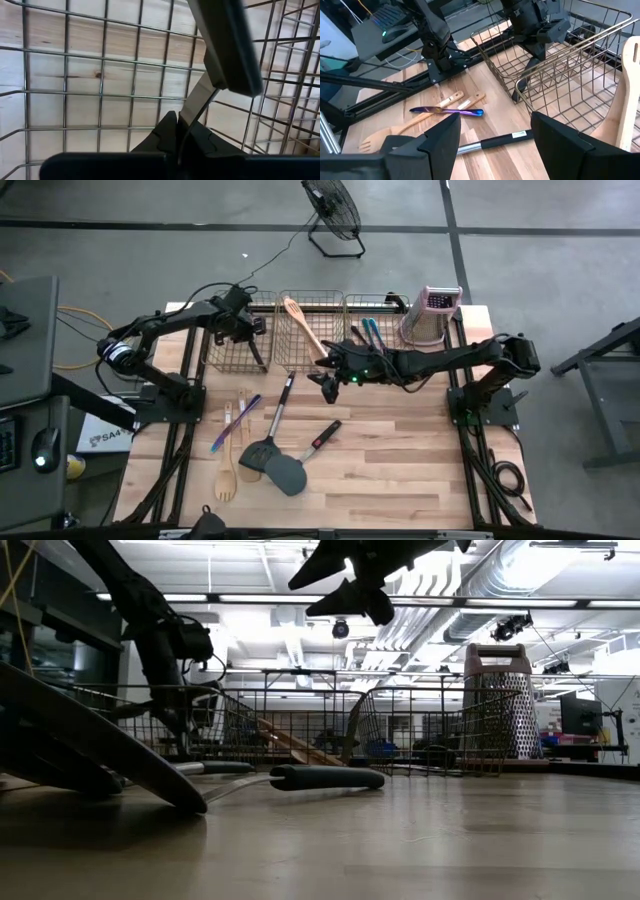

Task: Pick & Place Kitchen Items
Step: Put the black spatula into the left wire basket, then put the blue knife into the right wire basket

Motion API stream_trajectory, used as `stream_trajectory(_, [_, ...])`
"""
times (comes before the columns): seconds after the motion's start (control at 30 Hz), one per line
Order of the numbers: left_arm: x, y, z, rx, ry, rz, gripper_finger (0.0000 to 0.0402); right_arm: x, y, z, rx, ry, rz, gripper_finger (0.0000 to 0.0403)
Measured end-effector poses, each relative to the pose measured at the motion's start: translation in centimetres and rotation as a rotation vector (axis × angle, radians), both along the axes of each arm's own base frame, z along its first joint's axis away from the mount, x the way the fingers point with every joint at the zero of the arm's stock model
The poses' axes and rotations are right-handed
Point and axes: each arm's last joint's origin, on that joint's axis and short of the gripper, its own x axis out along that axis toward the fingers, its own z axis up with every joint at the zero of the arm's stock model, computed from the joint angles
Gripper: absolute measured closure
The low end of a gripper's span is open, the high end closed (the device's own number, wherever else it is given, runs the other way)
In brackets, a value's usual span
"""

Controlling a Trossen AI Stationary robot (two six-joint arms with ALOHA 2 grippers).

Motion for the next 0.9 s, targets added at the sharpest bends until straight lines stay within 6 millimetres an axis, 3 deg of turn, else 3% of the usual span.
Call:
stream_trajectory(0.57, [0.0,-0.1,0.5,0.016,-0.014,-0.038,0.0276,-0.1,0.0,-0.2,0.004,0.018,-0.001,0.0167])
stream_trajectory(0.73, [0.1,0.1,2.5,0.049,-0.017,-0.085,0.0246,-0.1,0.0,-0.2,0.004,0.026,-0.001,0.0167])
stream_trajectory(0.9, [0.1,0.1,5.0,0.074,0.011,-0.13,0.024,-0.1,0.0,-0.2,0.006,0.027,-0.002,0.0167])
